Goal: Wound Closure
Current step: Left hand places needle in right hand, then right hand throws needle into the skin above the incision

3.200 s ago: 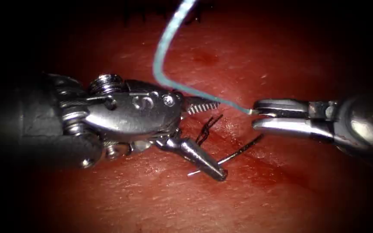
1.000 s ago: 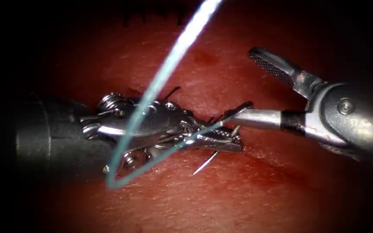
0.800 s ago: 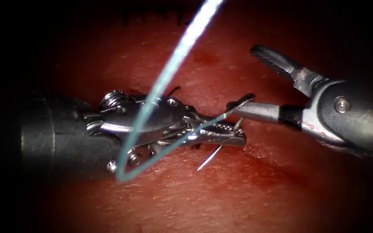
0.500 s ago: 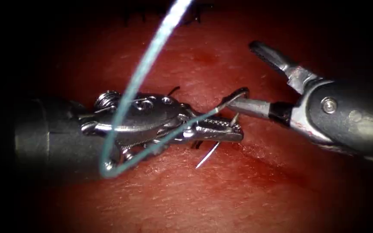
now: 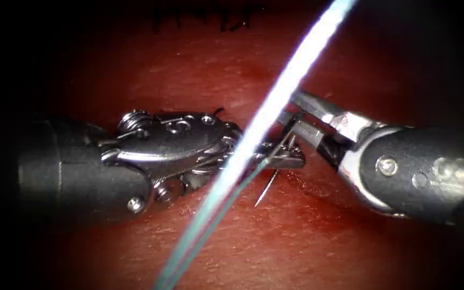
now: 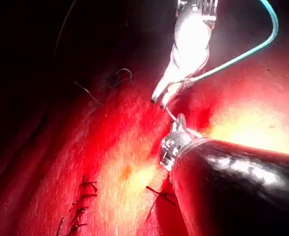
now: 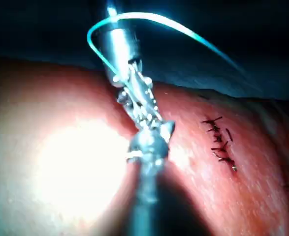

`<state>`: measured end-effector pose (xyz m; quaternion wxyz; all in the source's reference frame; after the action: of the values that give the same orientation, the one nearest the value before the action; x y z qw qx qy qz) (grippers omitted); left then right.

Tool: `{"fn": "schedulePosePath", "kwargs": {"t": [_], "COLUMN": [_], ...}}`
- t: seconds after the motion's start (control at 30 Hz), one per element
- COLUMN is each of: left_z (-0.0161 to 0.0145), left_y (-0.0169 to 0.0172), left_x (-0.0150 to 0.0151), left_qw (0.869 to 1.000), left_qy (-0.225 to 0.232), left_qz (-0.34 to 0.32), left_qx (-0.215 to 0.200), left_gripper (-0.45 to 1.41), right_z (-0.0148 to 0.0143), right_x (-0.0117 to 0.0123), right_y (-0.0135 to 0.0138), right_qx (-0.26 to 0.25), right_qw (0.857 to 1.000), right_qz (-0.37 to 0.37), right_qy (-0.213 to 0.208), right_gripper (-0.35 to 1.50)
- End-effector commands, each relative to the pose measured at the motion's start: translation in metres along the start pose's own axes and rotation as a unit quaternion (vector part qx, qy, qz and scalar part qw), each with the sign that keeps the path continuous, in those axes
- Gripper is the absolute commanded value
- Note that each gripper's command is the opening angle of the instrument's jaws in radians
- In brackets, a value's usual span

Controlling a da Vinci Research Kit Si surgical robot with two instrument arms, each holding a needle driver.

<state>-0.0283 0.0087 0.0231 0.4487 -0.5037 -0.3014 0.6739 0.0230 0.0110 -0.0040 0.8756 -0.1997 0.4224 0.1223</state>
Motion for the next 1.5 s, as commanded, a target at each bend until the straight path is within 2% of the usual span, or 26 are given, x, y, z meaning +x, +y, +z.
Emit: {"fn": "schedulePosePath", "kwargs": {"t": [0.03,0.07,0.1,0.13,0.23,0.3,0.4,0.47,0.57,0.67,0.73,0.77,0.8,0.83,0.87,0.97,1.13,1.3,1.5], "left_z": [0.0007,0.0007,0.0008,0.0008,0.0007,0.0007,0.0006,0.0006,0.0006,0.0009,0.0014,0.0017,0.0022,0.0022,0.0025,0.0034,0.0052,0.0066,0.0073], "left_y": [-0.0002,-0.0001,-0.0001,-0.0001,-0.0002,-0.0002,-0.0001,0.0,0.0002,0.0008,0.0012,0.0015,0.002,0.002,0.0022,0.0026,0.0022,0.0018,0.0016], "left_x": [-0.0001,-0.0001,-0.0001,-0.0001,0.0002,0.0003,0.0004,0.0003,0.0,-0.001,-0.0019,-0.0026,-0.0037,-0.0037,-0.0042,-0.0058,-0.0082,-0.0086,-0.0083], "left_qw": [1.0,1.0,1.0,1.0,1.0,1.0,1.0,1.0,1.0,0.998,0.997,0.996,0.995,0.995,0.993,0.986,0.971,0.969,0.969], "left_qy": [0.0,0.0,0.0,0.0,0.001,0.001,-0.003,-0.008,-0.011,-0.015,-0.024,-0.033,-0.046,-0.046,-0.053,-0.082,-0.125,-0.128,-0.125], "left_qz": [0.0,0.0,-0.001,-0.001,-0.002,-0.003,-0.003,0.0,0.018,0.047,0.062,0.078,0.091,0.091,0.105,0.144,0.196,0.202,0.201], "left_qx": [0.0,0.001,0.002,0.002,0.002,0.003,0.008,0.012,0.016,0.024,0.026,0.021,0.015,0.015,0.016,0.027,0.051,0.067,0.074], "left_gripper": [-0.45,-0.45,0.07,0.07,0.73,0.95,1.11,1.15,1.15,1.03,0.88,0.73,0.33,0.33,0.02,-0.45,-0.45,-0.45,-0.45], "right_z": [0.0004,0.0003,0.0001,0.0001,-0.0001,-0.0002,-0.0005,-0.0007,-0.0008,-0.0008,-0.0006,-0.0006,-0.0005,-0.0005,-0.0005,-0.0004,0.0001,0.0006,0.001], "right_x": [0.0002,0.0003,0.0003,0.0003,-0.0001,-0.0006,-0.0016,-0.0025,-0.0037,-0.0051,-0.0061,-0.0064,-0.007,-0.007,-0.0073,-0.0081,-0.0102,-0.0121,-0.0131], "right_y": [-0.0004,-0.0004,-0.0003,-0.0003,-0.0001,0.0002,0.0009,0.0015,0.0022,0.0026,0.0028,0.0028,0.0029,0.0029,0.0029,0.003,0.0028,0.0028,0.0026], "right_qx": [0.0,-0.003,-0.003,-0.003,-0.006,-0.004,-0.001,0.003,0.007,0.012,0.016,0.021,0.023,0.023,0.023,0.026,0.033,0.03,0.028], "right_qw": [1.0,1.0,1.0,1.0,1.0,1.0,1.0,1.0,1.0,1.0,1.0,1.0,1.0,1.0,1.0,0.999,0.999,0.997,0.994], "right_qz": [0.0,-0.002,-0.001,-0.001,0.0,0.0,0.005,0.015,0.017,0.02,0.017,0.016,0.014,0.014,0.013,0.008,-0.011,-0.04,-0.079], "right_qy": [0.0,-0.004,-0.005,-0.005,-0.009,-0.01,-0.016,-0.015,-0.01,-0.003,0.003,0.008,0.012,0.012,0.013,0.02,0.038,0.055,0.068], "right_gripper": [-0.35,-0.35,-0.35,-0.35,-0.35,-0.35,-0.35,-0.35,-0.35,-0.35,-0.35,-0.35,-0.35,-0.35,-0.35,-0.35,-0.35,-0.35,-0.35]}}
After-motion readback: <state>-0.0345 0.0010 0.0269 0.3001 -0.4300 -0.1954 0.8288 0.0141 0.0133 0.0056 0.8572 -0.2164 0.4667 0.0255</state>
